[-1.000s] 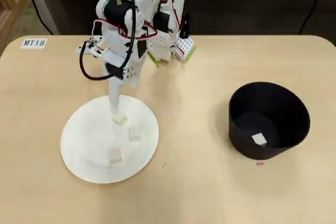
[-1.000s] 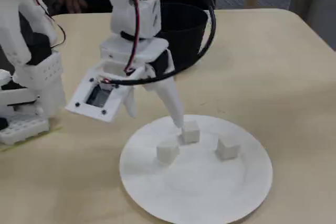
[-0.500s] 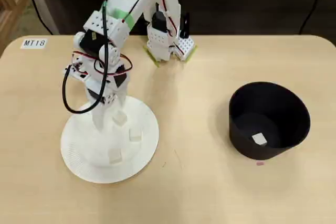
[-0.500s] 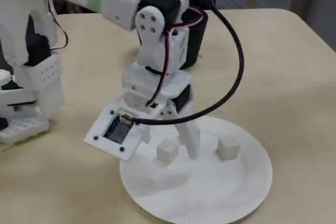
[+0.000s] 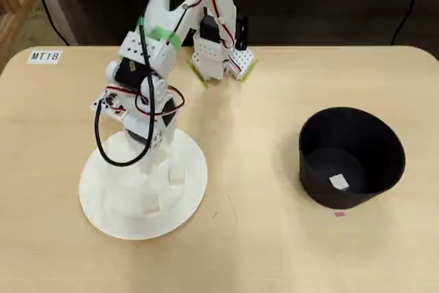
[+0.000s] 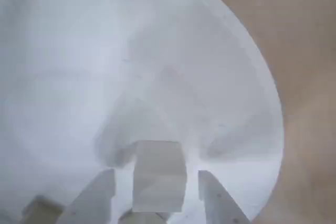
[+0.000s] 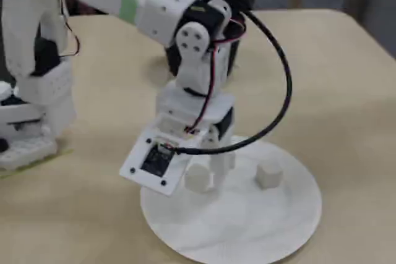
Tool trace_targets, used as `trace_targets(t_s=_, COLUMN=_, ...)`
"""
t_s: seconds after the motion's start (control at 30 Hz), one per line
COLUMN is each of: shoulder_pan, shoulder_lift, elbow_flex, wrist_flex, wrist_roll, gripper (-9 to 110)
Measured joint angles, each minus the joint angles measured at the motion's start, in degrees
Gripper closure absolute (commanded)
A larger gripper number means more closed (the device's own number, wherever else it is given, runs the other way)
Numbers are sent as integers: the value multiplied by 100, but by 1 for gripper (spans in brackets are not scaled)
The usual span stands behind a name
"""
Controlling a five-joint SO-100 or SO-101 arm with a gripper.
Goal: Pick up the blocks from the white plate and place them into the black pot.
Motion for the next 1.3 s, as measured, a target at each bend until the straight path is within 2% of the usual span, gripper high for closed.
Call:
trace_targets(t_s=0.1, shoulder_pan=53, shoulder_lift=-105, elbow_flex=-53, wrist_flex=-272, wrist_roll=114, gripper=104)
trace_targets(t_s=0.37, shoulder_pan=105, shoulder_lift=-176, elbow_flex=-325, wrist_flex=-475, wrist_roll=70, gripper=104)
trace_targets(t_s=0.6, shoulder_pan=-387, shoulder_lift=1652, elbow_flex=-325, wrist_flex=-1222, wrist_roll=-167, gripper=104)
trace_targets(t_s=0.77, shoulder_pan=-1477, shoulder_lift=3103, elbow_flex=-325, wrist_flex=-1397, wrist_roll=-299, gripper=104)
trace_targets(t_s=0.97, shoulder_pan=-3568, shoulder_lift=4025, elbow_flex=-281, wrist_flex=-1521, wrist_roll=-563, gripper=104)
trace_targets(t_s=1.13, shoulder_pan=-5159, shoulder_lift=4175, elbow_flex=650, wrist_flex=-2663, wrist_roll=-782, gripper=104)
trace_targets(t_s=1.3, shoulder_pan=-5774, shoulder_lift=4017, elbow_flex=1740, wrist_flex=-3894, wrist_roll=-1055, gripper=104)
